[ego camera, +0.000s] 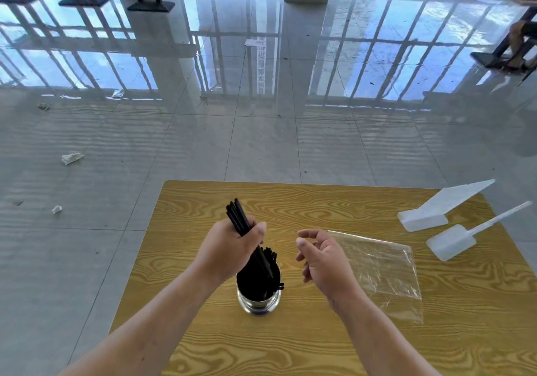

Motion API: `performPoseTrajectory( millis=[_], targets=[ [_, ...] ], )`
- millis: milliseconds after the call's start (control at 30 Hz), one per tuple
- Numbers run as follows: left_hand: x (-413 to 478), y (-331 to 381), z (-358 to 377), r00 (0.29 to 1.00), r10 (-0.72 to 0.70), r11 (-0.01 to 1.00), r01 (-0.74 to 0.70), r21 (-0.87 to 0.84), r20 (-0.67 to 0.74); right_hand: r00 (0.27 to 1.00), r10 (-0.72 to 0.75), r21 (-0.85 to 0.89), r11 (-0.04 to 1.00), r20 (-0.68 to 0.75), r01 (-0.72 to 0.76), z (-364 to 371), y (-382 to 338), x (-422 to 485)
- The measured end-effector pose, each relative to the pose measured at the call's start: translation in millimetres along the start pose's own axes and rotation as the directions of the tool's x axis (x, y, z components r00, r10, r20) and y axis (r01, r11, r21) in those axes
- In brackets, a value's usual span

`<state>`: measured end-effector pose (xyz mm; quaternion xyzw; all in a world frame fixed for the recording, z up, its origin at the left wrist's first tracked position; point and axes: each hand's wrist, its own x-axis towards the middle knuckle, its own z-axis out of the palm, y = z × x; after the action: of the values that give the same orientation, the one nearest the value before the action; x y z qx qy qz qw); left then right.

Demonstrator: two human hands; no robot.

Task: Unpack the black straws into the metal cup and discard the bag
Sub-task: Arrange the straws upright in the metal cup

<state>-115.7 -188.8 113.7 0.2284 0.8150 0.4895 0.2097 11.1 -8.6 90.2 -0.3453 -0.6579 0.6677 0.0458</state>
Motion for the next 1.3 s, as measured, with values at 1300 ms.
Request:
performPoseTrajectory(
  millis=[1300],
  targets=[
    [11,23,-21,0.981,-0.072,0.714,-0.074,0.696,0.179,0.966,-0.127,-0.519,0.823,0.226,0.230,35,17,-2]
  ],
)
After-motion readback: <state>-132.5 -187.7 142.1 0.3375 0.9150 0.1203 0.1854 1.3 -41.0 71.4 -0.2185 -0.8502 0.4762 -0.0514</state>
